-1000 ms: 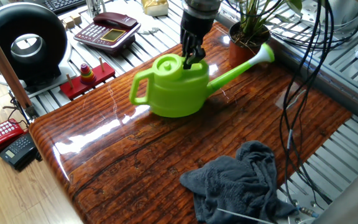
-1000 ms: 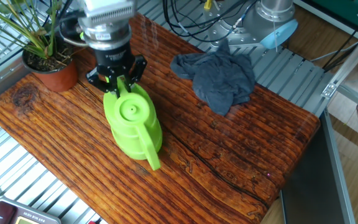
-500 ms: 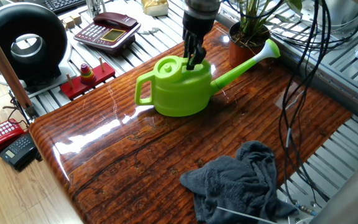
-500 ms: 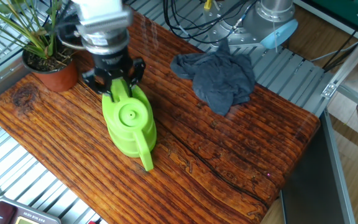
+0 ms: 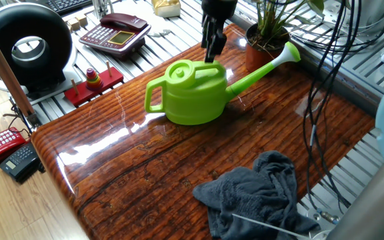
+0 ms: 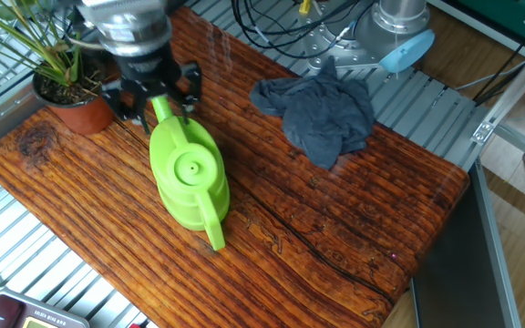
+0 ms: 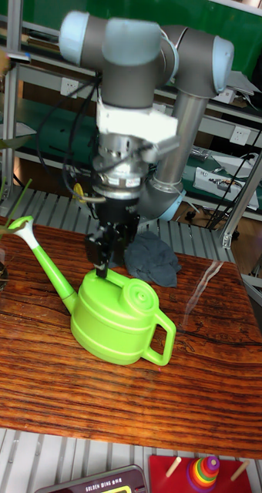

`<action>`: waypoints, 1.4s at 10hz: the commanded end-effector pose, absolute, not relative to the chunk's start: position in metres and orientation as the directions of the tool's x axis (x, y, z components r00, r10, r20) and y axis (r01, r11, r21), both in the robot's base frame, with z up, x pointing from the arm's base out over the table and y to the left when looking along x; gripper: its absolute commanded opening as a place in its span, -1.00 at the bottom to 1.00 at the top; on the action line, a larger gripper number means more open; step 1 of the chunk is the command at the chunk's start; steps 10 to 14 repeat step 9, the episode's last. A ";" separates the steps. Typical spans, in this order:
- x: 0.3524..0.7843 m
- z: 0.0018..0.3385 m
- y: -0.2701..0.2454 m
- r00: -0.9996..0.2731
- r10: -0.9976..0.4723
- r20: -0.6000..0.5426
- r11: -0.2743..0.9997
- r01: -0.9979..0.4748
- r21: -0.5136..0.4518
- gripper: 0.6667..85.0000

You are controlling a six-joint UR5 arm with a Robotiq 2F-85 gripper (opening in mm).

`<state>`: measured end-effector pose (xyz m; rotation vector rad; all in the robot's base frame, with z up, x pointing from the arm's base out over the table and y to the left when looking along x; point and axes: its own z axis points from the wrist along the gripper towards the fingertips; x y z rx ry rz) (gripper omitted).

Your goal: Water the plant

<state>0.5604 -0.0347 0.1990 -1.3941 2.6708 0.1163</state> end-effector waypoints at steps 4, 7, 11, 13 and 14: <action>0.569 0.211 -0.048 -0.620 -0.771 -0.145 0.631 -0.774 -0.051 -0.99; 0.567 0.208 -0.048 -0.614 -0.778 -0.132 0.624 -0.779 -0.060 -0.99; 0.569 0.206 -0.047 -0.615 -0.777 -0.136 0.626 -0.778 -0.057 -0.99; 0.569 0.206 -0.047 -0.615 -0.777 -0.136 0.626 -0.778 -0.057 -0.99; 0.569 0.206 -0.047 -0.615 -0.777 -0.136 0.626 -0.778 -0.057 -0.99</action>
